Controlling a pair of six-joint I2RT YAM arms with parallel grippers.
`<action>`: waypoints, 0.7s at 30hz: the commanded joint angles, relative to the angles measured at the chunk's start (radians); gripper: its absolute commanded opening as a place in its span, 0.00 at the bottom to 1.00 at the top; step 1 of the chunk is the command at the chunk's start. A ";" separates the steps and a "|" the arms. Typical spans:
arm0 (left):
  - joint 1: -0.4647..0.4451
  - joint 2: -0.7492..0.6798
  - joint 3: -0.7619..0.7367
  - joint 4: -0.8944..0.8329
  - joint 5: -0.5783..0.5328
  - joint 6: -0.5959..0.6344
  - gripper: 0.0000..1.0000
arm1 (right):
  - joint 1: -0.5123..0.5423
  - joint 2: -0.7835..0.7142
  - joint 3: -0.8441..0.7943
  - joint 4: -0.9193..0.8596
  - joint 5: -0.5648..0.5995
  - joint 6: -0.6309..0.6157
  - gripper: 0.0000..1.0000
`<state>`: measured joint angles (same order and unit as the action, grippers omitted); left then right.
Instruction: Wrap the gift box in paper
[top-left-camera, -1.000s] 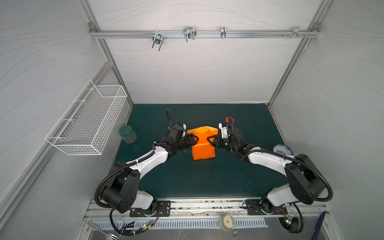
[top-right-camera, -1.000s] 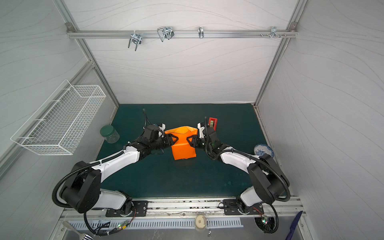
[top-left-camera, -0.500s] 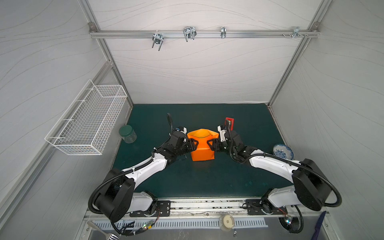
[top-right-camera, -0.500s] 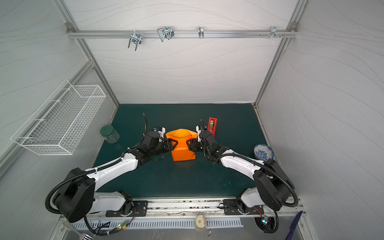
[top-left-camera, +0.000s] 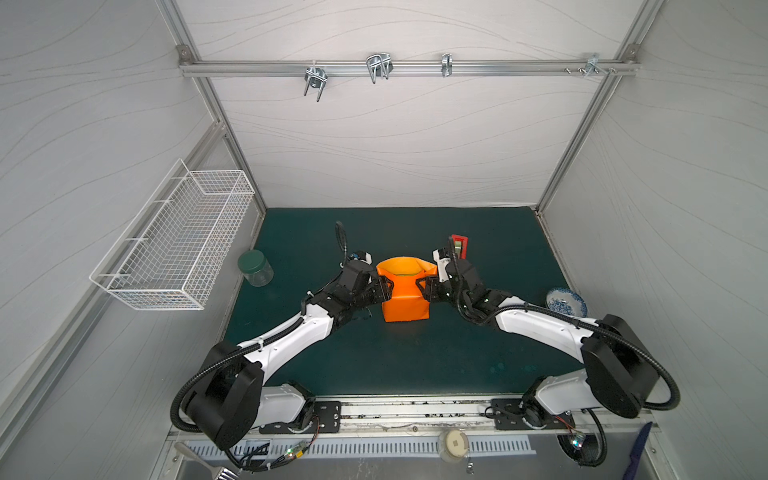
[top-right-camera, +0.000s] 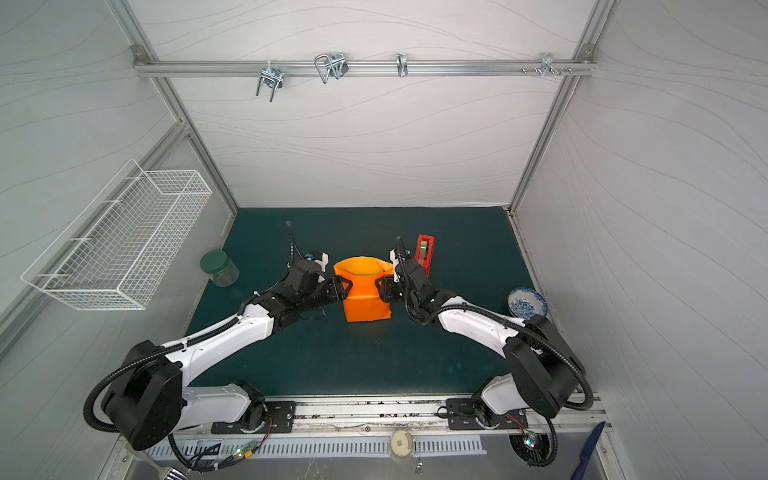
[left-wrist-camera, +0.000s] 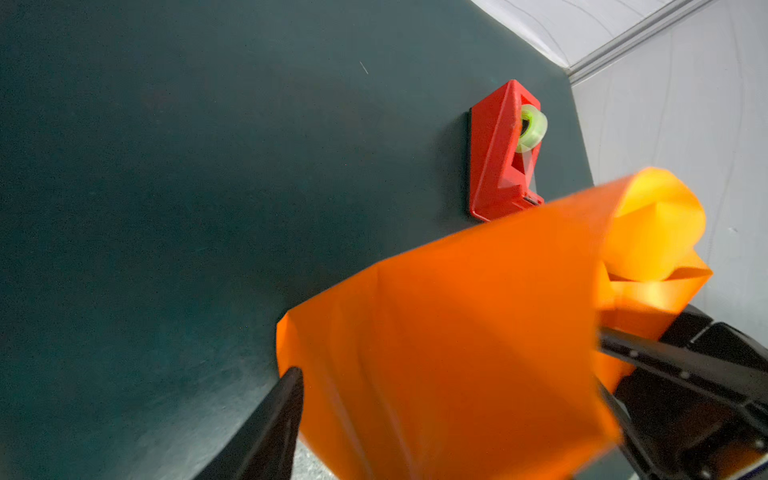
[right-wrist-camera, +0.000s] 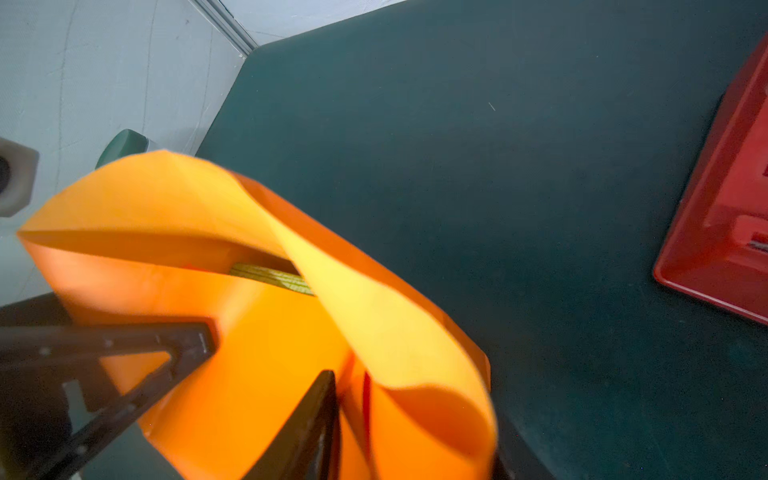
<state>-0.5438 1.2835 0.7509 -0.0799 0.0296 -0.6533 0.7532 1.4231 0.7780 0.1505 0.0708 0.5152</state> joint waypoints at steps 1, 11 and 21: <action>-0.001 0.007 0.060 -0.063 -0.098 0.040 0.61 | -0.002 0.025 -0.042 -0.109 0.030 -0.026 0.48; -0.051 0.083 0.047 -0.066 -0.183 0.085 0.46 | -0.004 0.002 -0.003 -0.131 0.038 -0.057 0.50; -0.059 0.077 0.031 -0.054 -0.163 0.102 0.42 | -0.029 0.006 0.079 -0.199 0.065 -0.099 0.52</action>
<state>-0.5980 1.3380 0.7906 -0.0727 -0.1207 -0.5751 0.7353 1.4170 0.8360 0.0383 0.0967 0.4534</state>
